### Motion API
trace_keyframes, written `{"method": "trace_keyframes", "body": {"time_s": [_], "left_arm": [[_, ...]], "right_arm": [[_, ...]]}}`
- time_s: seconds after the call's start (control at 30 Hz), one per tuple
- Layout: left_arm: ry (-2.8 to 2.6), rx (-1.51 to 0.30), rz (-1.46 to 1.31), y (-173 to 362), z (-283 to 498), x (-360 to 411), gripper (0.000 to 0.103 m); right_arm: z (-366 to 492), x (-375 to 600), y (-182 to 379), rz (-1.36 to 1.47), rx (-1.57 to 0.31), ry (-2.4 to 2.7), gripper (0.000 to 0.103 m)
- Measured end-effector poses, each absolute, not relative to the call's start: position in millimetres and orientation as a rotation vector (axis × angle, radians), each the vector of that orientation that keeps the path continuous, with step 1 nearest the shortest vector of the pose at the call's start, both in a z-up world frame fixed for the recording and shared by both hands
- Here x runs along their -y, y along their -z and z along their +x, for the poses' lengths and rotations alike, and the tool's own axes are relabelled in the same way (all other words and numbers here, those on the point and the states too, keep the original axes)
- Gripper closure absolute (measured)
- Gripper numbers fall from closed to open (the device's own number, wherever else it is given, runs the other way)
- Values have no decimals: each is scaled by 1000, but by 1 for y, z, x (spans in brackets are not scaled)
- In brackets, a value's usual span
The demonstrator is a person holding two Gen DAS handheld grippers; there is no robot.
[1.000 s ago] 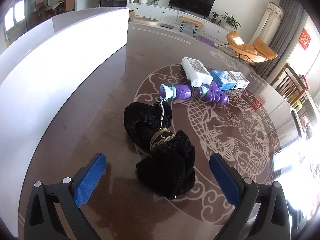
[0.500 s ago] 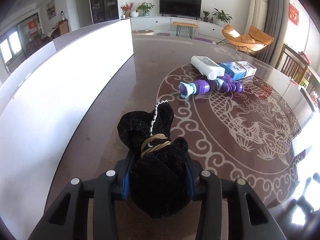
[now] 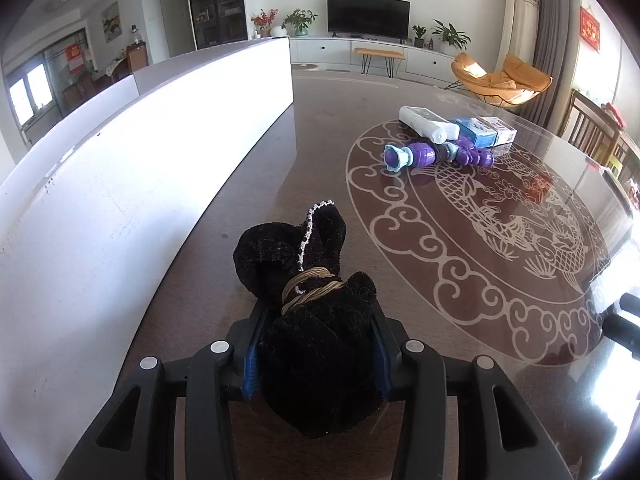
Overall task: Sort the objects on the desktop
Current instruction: 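Grasp the white lotion bottle with the right tool while the left holds the bag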
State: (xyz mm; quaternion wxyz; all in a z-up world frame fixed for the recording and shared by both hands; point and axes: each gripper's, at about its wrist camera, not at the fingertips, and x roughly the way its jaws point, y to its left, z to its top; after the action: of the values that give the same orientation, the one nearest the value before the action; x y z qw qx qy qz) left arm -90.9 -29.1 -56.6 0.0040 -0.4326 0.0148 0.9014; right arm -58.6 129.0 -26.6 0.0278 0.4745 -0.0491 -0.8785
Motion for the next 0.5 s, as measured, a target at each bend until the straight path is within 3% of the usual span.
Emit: {"method": "trace_keyframes", "body": {"time_s": [0.07,0.23,0.3,0.4,0.5], "left_arm": [[-2824,-38,-1356,57,-91,29,58],[-2827,-36,-1355,57,-89,30,57],[-2826,-31,-1354,58,-89,31,57],[-2826,-31,-1354,58,-90,31,57],[-2826,-31,-1355,59,-91,31,56]], "right_arm": [[-90,-114,10,1377,221,2667,1],[-200,-44,-40,1179,66,2571,7],[-248,-21,-41,1250,41,2526,9],[-304,-2,-25,1391,21,2494,26],[-331,9,-5,1493,-43,2497,27]]}}
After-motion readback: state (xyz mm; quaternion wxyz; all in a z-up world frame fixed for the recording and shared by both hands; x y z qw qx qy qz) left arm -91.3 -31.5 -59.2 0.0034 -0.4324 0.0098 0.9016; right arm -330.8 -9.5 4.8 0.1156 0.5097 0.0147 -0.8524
